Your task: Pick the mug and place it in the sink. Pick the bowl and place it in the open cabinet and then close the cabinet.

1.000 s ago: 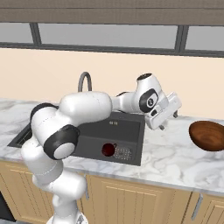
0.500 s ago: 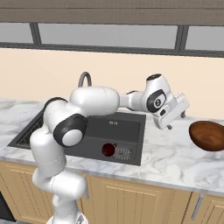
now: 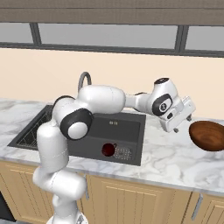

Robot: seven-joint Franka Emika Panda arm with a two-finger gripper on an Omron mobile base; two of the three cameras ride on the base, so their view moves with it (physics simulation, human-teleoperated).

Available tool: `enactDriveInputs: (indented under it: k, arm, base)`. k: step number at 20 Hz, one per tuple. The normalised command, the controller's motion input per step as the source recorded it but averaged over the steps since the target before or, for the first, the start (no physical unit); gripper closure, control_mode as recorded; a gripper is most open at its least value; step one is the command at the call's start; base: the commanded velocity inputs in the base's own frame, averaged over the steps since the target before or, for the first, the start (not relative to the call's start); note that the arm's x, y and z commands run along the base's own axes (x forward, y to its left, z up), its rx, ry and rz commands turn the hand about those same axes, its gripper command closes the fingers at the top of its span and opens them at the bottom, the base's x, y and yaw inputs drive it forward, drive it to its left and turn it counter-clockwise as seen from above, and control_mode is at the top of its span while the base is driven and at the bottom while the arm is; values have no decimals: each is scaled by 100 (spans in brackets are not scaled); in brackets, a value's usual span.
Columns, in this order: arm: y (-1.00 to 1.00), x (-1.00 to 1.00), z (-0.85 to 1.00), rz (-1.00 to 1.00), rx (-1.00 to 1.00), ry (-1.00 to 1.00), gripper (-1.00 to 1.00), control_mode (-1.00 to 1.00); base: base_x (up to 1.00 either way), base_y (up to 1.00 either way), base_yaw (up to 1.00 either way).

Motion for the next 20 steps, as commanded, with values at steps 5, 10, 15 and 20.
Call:
enactDriveInputs:
  k: [5,10,15,20]
  arm:
    - [-5,11,-23,0,0,0,-100,-100]
    - [-27,6,-17,0,0,0,-100,-100]
    - [-23,9,-19,0,0,0,-100,-100]
    - [-14,9,-20,0,0,0,-100,-100]
  base:
    - [0,0,0]
    - [0,0,0]
    - [0,0,0]
    - [0,0,0]
